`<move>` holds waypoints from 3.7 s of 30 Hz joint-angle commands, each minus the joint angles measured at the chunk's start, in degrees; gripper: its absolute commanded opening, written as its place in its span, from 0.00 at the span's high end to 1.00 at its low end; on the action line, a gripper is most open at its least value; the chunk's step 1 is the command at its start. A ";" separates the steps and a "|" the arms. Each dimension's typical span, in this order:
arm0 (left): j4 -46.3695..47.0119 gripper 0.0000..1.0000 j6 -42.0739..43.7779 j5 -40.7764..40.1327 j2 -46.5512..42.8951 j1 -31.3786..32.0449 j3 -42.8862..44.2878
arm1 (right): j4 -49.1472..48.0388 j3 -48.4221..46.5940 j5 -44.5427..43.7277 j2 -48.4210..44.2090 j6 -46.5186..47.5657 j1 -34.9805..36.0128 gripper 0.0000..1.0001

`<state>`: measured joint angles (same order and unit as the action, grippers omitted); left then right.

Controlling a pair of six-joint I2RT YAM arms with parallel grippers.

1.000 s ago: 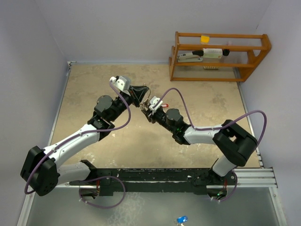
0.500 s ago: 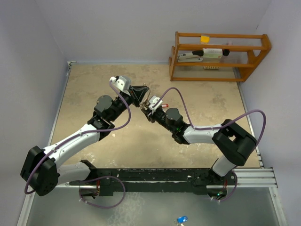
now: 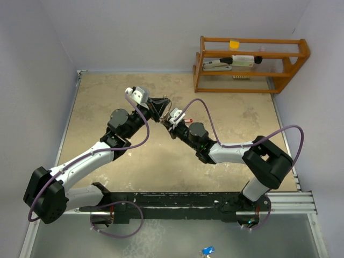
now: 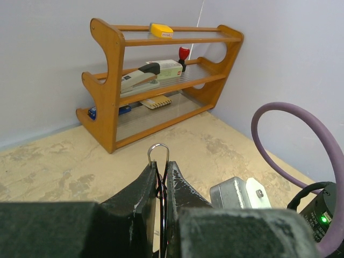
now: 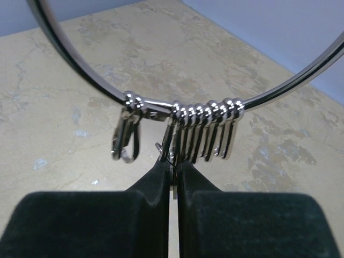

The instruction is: Remove the keys from the keyring

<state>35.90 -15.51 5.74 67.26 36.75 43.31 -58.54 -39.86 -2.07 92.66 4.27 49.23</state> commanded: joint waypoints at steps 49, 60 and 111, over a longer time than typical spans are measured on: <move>3.36 0.41 12.97 12.12 -2.00 -0.28 -6.90 | 85.83 -33.60 -23.56 -25.86 -2.66 2.84 1.00; 20.67 0.36 6.73 22.92 0.59 -0.23 -8.72 | 93.84 -42.17 -28.38 -20.37 -0.92 7.93 1.00; 52.74 0.60 -8.43 30.67 15.38 -0.28 -10.76 | 101.18 -55.37 -39.94 -11.70 9.68 16.28 1.00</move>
<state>83.94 -21.69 35.14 81.54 36.75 31.94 44.14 -93.78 -39.59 82.32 12.93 64.99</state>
